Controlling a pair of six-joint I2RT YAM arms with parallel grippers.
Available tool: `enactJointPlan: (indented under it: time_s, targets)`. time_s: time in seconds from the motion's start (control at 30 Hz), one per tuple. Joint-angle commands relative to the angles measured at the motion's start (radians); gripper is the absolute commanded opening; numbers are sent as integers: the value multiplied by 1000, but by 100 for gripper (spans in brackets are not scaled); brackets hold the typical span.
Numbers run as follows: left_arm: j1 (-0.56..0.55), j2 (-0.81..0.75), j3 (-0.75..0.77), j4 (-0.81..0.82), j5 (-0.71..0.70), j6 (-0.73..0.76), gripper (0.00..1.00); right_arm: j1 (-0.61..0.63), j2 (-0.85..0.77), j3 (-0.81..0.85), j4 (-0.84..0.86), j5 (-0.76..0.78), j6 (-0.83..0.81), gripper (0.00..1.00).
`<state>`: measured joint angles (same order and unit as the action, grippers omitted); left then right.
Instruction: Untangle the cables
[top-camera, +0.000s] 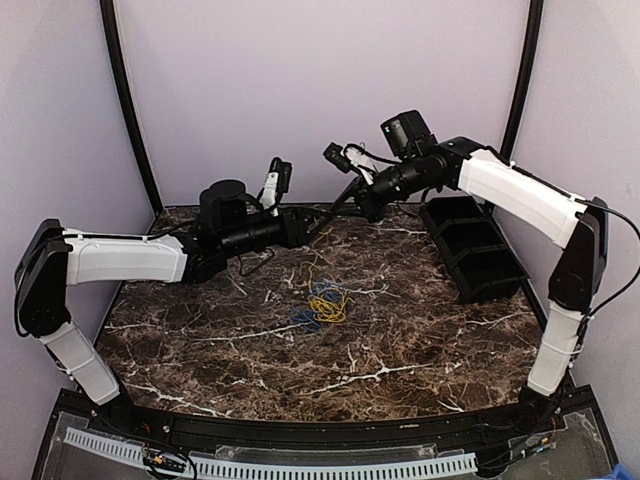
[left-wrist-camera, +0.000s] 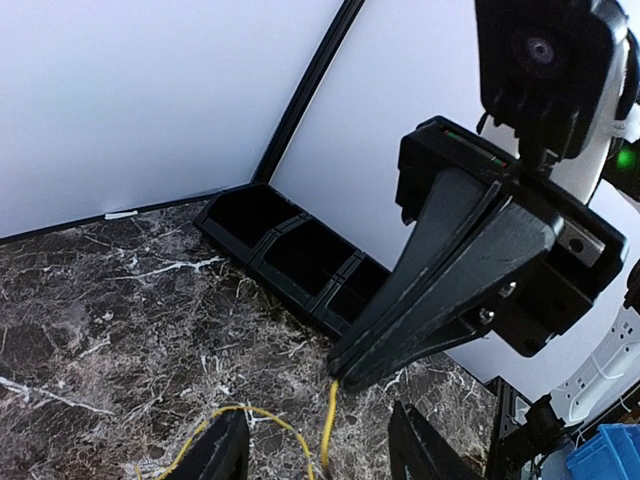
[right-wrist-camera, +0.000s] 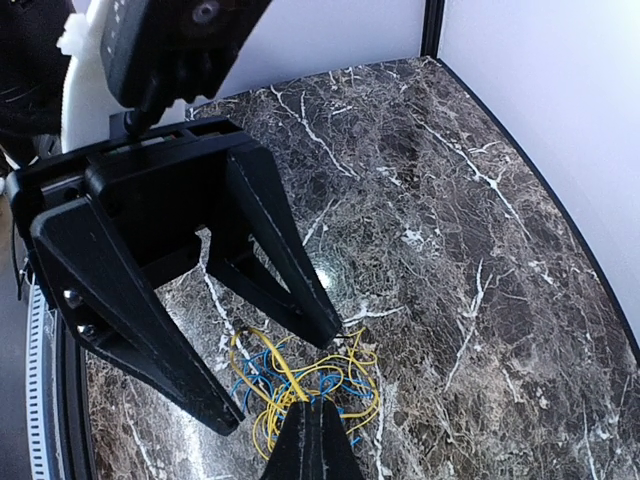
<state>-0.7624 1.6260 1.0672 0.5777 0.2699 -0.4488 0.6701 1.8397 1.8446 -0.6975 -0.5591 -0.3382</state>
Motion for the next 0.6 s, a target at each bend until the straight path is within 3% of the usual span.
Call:
enactJointPlan:
  time_s: [0.0, 0.1, 0.2, 0.37, 0.47, 0.57]
  targets:
    - [-4, -8, 34, -37, -6, -18, 51, 8, -49, 8, 16, 8, 0, 0]
    - [-4, -12, 27, -39, -3, -19, 45, 8, -49, 13, 19, 14, 0, 0]
    - [-4, -15, 25, -36, 3, -19, 28, 8, -49, 16, 20, 14, 1, 0]
    - [-4, -19, 32, -29, -3, -16, 13, 7, -49, 3, 36, 10, 14, 2]
    - [-4, -36, 34, -21, -17, -19, 4, 0, -60, -76, 117, -3, 3, 42]
    - [-4, -71, 33, -15, -53, -26, 1, -9, -107, -262, 324, -27, 43, 63]
